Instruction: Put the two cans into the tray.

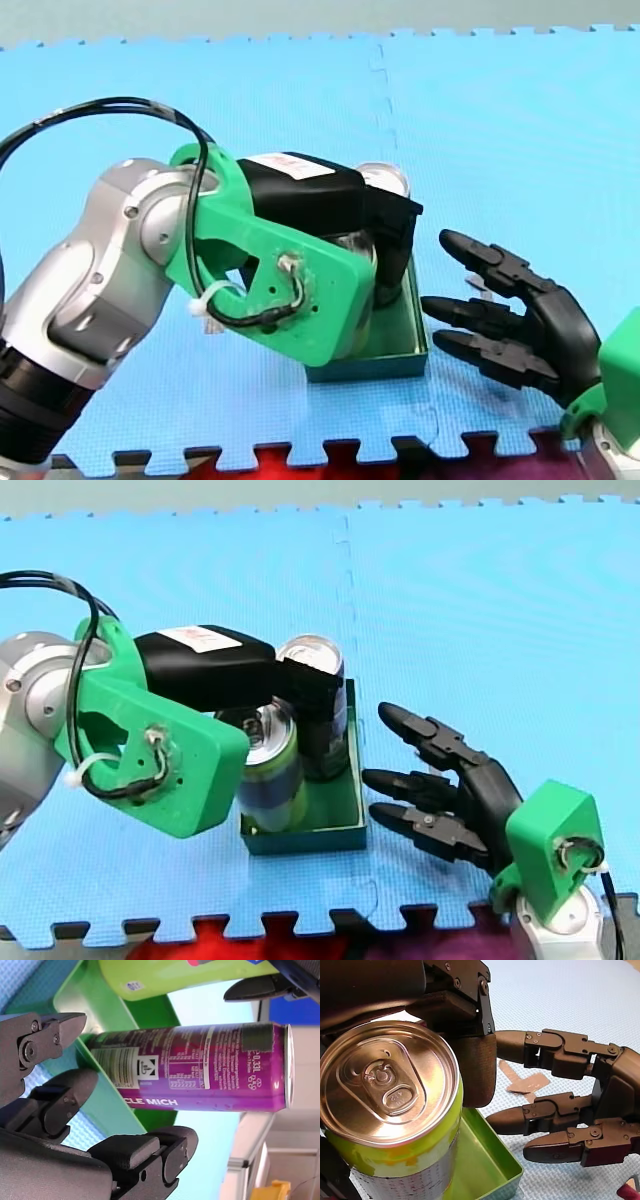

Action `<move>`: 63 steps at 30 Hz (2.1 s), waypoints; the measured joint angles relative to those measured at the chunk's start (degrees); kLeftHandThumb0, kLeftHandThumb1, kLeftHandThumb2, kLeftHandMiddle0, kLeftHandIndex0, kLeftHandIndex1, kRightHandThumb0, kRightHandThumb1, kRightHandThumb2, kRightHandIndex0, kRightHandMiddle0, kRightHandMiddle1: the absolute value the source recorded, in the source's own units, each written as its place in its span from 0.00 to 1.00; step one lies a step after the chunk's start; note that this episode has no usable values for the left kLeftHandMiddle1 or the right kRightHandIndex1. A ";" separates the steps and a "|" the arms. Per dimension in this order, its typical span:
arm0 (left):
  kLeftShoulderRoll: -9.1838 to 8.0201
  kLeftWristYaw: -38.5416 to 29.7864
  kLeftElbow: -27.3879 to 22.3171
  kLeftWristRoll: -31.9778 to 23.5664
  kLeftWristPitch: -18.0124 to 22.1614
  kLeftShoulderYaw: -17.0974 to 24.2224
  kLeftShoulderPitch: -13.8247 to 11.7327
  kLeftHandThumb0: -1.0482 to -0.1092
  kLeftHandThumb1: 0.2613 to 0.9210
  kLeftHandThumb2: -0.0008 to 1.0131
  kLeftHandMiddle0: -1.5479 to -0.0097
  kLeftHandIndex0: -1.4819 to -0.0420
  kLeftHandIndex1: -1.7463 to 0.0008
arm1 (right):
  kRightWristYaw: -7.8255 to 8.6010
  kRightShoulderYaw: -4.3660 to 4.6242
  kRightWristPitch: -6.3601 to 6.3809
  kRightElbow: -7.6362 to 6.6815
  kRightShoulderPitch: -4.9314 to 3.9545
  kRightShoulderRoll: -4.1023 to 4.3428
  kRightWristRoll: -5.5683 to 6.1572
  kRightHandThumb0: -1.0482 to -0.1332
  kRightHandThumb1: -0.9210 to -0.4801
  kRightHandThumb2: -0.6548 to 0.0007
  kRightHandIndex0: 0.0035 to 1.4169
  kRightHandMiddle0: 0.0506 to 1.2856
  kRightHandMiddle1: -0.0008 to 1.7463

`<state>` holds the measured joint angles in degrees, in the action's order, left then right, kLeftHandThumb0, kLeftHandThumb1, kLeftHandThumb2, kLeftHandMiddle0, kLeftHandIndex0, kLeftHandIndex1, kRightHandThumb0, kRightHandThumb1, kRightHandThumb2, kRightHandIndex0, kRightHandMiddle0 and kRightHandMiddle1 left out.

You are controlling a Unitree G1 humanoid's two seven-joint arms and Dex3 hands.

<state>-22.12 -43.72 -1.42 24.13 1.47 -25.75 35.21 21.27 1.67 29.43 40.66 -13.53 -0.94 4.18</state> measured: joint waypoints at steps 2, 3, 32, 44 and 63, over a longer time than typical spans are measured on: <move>0.01 0.11 -0.07 -0.07 -0.29 0.06 -0.20 0.80 0.95 0.01 0.41 0.65 0.00 | -0.21 0.00 0.19 0.14 0.03 0.05 -0.14 0.12 0.07 0.98 0.81 0.33 0.00; 0.01 0.20 -0.16 -0.11 -0.49 0.11 -0.33 0.80 0.95 0.01 0.41 0.65 0.00 | -0.32 0.01 0.20 0.14 0.05 0.08 -0.21 0.11 0.06 0.98 0.81 0.32 0.00; 1.42 4.18 5.27 -1.90 3.19 0.57 -1.98 0.81 0.92 0.00 0.42 0.66 0.00 | -0.96 0.11 -1.27 -2.76 0.78 0.27 0.24 0.10 0.06 1.00 0.86 0.21 0.00; 1.34 6.54 7.19 3.13 4.40 -1.24 -1.87 0.81 0.92 0.00 0.43 0.66 0.00 | -1.86 -0.09 -0.62 -2.34 0.77 -0.21 0.14 0.17 0.04 0.99 0.89 0.25 0.01; -0.61 -3.05 5.30 2.58 3.60 -2.66 1.62 0.27 0.82 0.00 0.56 0.57 0.94 | 0.62 -1.85 0.03 2.41 -1.29 -1.21 3.15 0.17 0.02 1.00 0.59 0.37 0.02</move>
<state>-22.72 -46.77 3.87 26.71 5.07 -28.41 36.83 21.89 -0.18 29.46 43.07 -14.82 -2.15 7.34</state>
